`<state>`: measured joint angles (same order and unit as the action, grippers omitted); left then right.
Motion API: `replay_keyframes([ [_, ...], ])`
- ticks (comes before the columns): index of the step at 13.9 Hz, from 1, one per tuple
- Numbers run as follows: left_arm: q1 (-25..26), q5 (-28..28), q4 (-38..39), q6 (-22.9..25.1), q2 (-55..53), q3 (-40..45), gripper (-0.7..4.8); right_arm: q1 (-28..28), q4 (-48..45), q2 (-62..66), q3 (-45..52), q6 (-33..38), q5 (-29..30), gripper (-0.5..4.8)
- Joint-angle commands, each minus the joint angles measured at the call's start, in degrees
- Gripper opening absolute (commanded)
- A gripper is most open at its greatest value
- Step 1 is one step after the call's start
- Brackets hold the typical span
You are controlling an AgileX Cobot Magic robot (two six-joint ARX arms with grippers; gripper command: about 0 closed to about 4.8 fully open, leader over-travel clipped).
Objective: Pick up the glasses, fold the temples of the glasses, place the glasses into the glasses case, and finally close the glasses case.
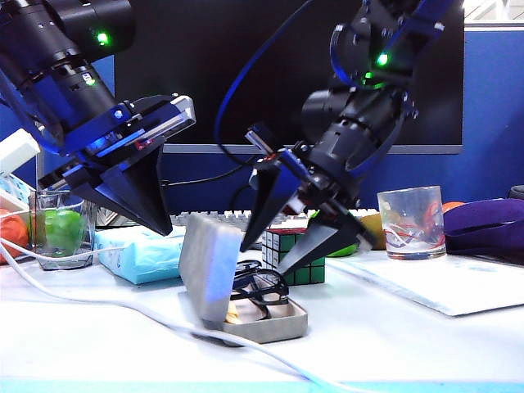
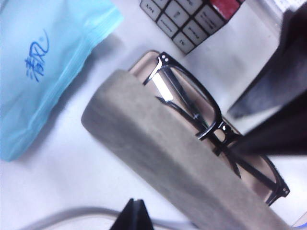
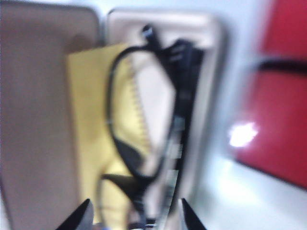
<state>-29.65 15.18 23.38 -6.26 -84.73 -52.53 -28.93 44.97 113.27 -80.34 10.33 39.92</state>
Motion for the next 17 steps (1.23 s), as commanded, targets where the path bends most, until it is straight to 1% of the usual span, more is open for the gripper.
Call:
replay_keyframes([
  [1,0.0,0.1,0.1,-0.2,0.2,0.0,-0.03,0.6,0.2,-1.1,-0.1,-0.3,-8.5,1.57],
  [2,0.0,0.5,0.1,-0.2,0.2,0.0,-0.03,0.7,0.4,-1.1,0.0,-0.3,-10.0,1.06],
  [4,0.0,2.3,-0.1,-0.2,0.2,0.0,-0.03,0.7,0.3,-1.1,0.0,-4.7,-10.3,0.11],
  [5,0.0,4.2,-0.8,-0.2,0.2,0.0,-0.03,0.7,0.0,-0.8,0.1,-8.1,-10.5,-0.06],
  [7,0.0,8.7,-3.5,-0.2,0.1,0.0,-0.03,0.7,-0.9,-0.1,0.6,-8.9,-10.5,-0.06],
  [8,-0.1,9.3,-4.7,-0.2,0.1,0.0,-0.03,0.7,-1.3,0.4,0.9,-8.9,-10.4,-0.06],
  [11,0.0,9.1,-5.5,-0.2,-1.4,0.0,-0.03,0.5,-2.0,2.2,1.2,-8.9,-10.0,-0.06],
  [12,0.0,9.0,-4.9,-0.2,-1.7,0.0,-0.03,0.5,-2.2,2.3,1.2,-8.9,-9.3,-0.06],
  [14,0.0,6.7,-4.2,-0.2,-1.7,0.0,-0.03,0.5,-3.5,2.3,1.2,-8.9,-6.1,-0.06],
  [17,0.0,6.7,-4.9,-0.2,-2.4,0.0,-0.03,0.4,-3.9,2.4,1.2,-8.9,-5.4,-0.06],
])
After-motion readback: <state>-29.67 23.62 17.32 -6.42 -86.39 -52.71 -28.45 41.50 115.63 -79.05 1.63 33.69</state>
